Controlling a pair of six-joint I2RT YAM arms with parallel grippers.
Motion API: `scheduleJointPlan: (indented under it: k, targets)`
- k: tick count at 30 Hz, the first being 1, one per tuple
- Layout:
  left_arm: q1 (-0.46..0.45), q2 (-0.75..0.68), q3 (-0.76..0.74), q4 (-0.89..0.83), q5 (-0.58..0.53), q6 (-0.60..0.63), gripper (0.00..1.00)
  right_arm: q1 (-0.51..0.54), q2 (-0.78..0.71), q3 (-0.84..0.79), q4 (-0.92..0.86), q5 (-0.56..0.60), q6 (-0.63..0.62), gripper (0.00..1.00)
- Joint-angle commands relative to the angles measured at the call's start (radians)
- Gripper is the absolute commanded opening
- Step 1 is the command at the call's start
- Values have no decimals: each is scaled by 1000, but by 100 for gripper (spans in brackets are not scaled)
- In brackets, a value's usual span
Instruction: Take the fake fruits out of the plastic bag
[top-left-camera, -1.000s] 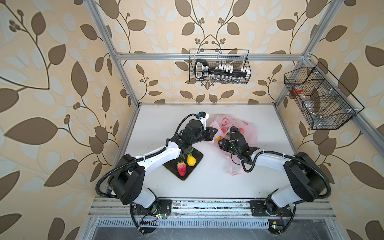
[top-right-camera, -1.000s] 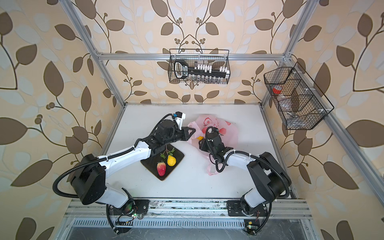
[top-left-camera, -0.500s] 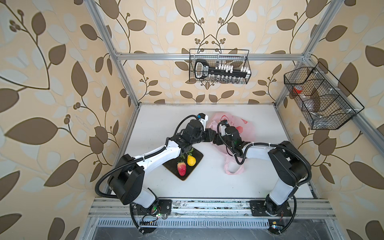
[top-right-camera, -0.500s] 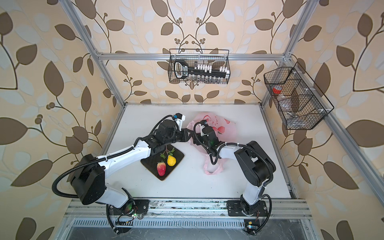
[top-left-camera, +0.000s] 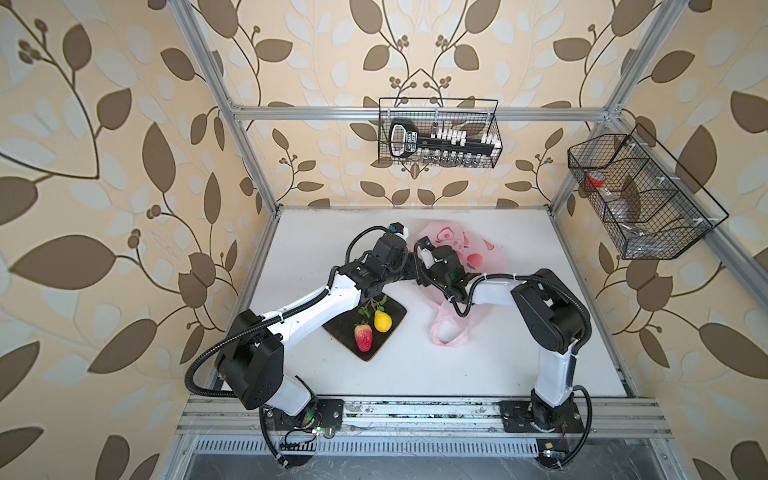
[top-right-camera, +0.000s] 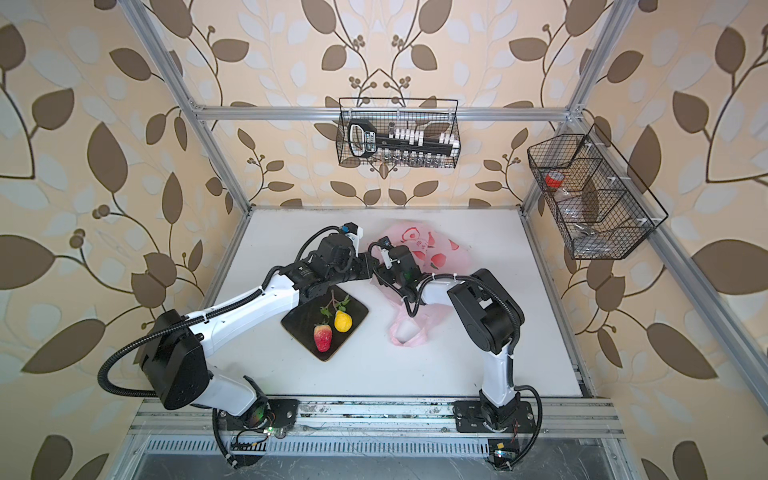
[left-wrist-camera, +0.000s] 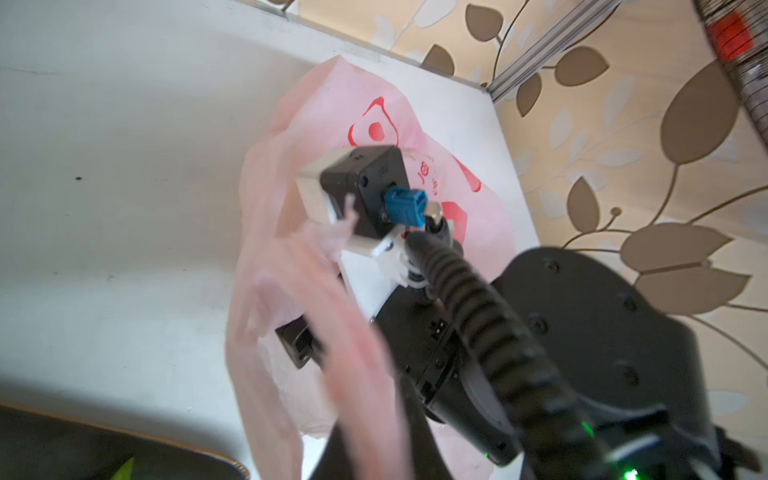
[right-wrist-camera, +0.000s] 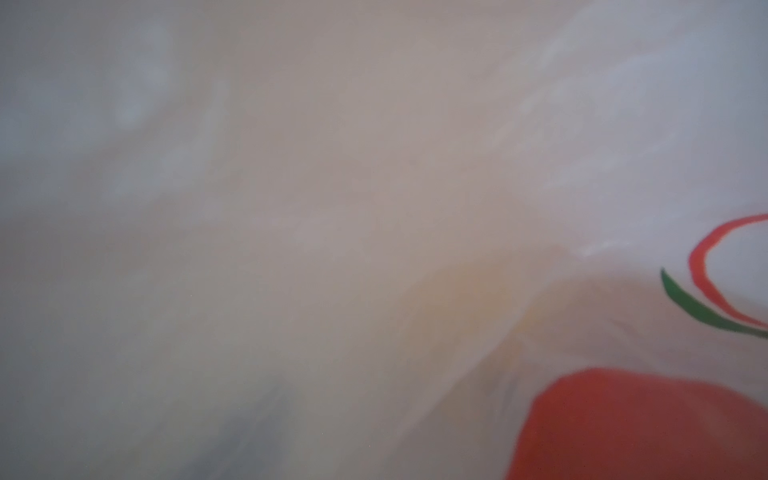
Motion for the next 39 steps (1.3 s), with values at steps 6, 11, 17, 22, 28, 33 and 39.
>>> scheduleJointPlan:
  k: [6,11,17,22,28,33,39]
  targets:
    - [-14,-36,42,-90,-58,-5,7,1,154,182,-162,103,-123,73]
    - [-14,-40,43,-97,-64,-8,7,-4,253,316,-269,143,-165,64]
    - [-15,-40,38,-99,-72,-9,7,-10,260,326,-262,135,-183,35]
    - [-15,-39,30,-89,-82,-10,7,-10,175,244,-218,41,-176,17]
    - [-15,-63,12,-63,-74,-19,7,-35,-21,51,-163,-114,-68,9]
    - [-15,-80,-5,-33,-31,-25,8,-69,-158,-97,-155,-197,131,20]
    - [-118,-102,-65,-24,-29,-47,9,-137,-250,-236,-106,-328,466,44]
